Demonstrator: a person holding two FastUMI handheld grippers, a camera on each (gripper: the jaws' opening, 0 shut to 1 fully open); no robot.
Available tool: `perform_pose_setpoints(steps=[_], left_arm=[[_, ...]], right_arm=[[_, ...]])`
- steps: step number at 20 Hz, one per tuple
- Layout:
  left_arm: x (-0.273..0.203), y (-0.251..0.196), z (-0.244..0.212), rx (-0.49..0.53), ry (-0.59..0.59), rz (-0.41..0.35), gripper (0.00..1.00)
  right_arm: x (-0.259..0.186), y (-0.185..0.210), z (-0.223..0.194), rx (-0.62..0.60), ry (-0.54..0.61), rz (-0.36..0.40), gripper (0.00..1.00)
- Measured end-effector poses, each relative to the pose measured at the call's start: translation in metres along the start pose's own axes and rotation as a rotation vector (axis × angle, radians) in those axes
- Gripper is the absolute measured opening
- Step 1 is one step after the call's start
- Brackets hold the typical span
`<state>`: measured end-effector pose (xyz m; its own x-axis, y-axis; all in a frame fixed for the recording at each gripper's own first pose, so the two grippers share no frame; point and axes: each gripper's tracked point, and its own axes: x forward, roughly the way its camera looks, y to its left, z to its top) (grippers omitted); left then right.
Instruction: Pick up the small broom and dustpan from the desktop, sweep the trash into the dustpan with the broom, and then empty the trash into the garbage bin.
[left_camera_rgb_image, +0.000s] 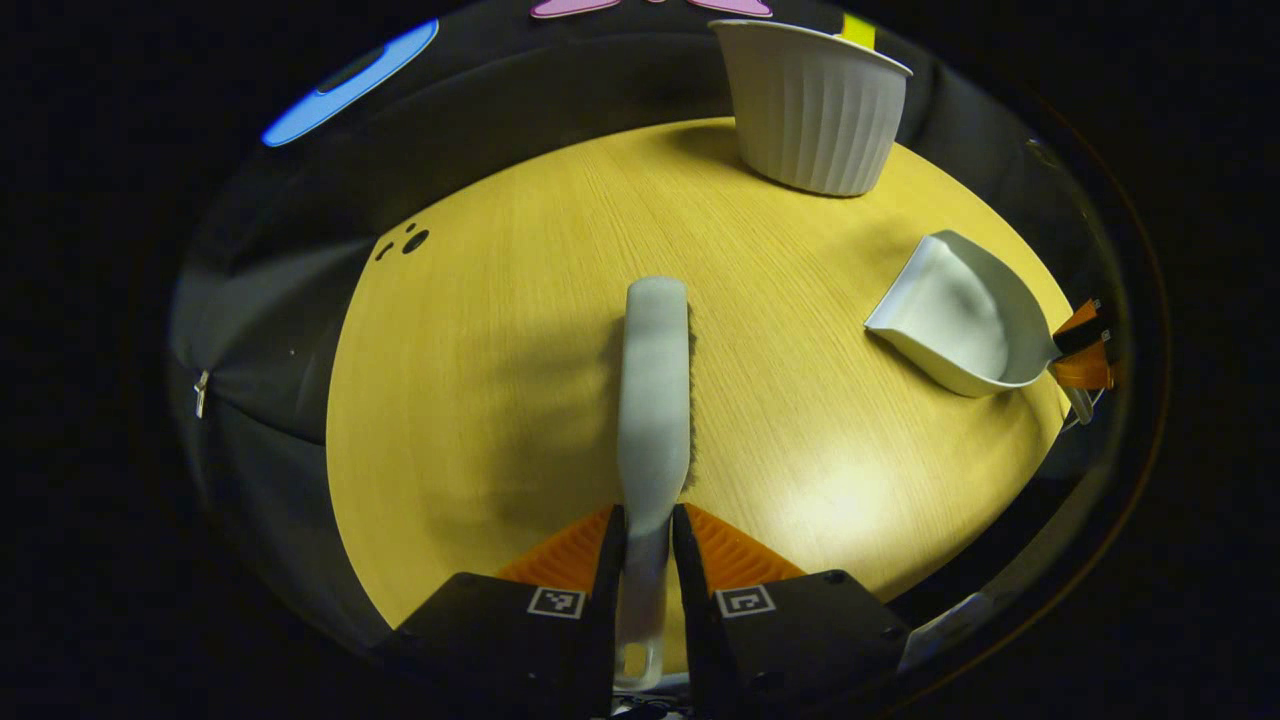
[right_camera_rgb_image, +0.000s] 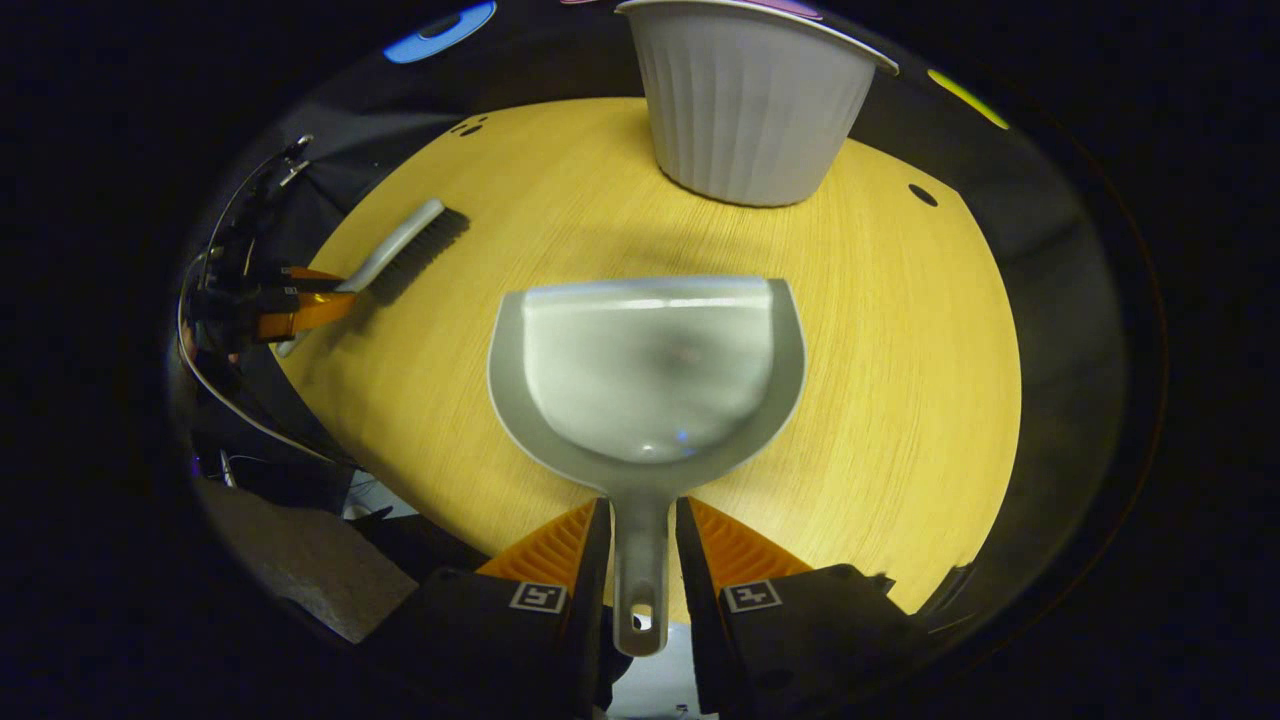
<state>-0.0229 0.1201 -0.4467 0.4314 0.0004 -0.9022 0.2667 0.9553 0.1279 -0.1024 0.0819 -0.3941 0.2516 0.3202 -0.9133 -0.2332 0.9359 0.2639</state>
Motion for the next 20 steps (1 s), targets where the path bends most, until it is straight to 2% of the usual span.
perform_pose_setpoints(steps=[1, 4, 8, 15, 20], left_arm=[[-0.009, 0.002, 0.005, -0.006, -0.02, 0.01, 0.33], [-0.038, 0.009, 0.029, -0.022, -0.11, 0.034, 0.33], [-0.085, 0.003, 0.085, -0.051, -0.291, 0.029, 0.33], [-0.176, -0.02, 0.182, -0.145, -0.65, -0.049, 0.33], [-0.22, -0.036, 0.208, -0.196, -0.808, -0.124, 0.33]], right_arm=[[-0.012, 0.0, 0.009, 0.009, -0.036, 0.003, 0.39], [-0.043, 0.006, 0.043, 0.016, -0.166, 0.012, 0.38], [-0.084, 0.013, 0.087, -0.035, -0.33, 0.012, 0.38], [-0.157, 0.028, 0.153, -0.093, -0.606, -0.002, 0.37], [-0.197, 0.037, 0.18, -0.092, -0.778, -0.011, 0.37]])
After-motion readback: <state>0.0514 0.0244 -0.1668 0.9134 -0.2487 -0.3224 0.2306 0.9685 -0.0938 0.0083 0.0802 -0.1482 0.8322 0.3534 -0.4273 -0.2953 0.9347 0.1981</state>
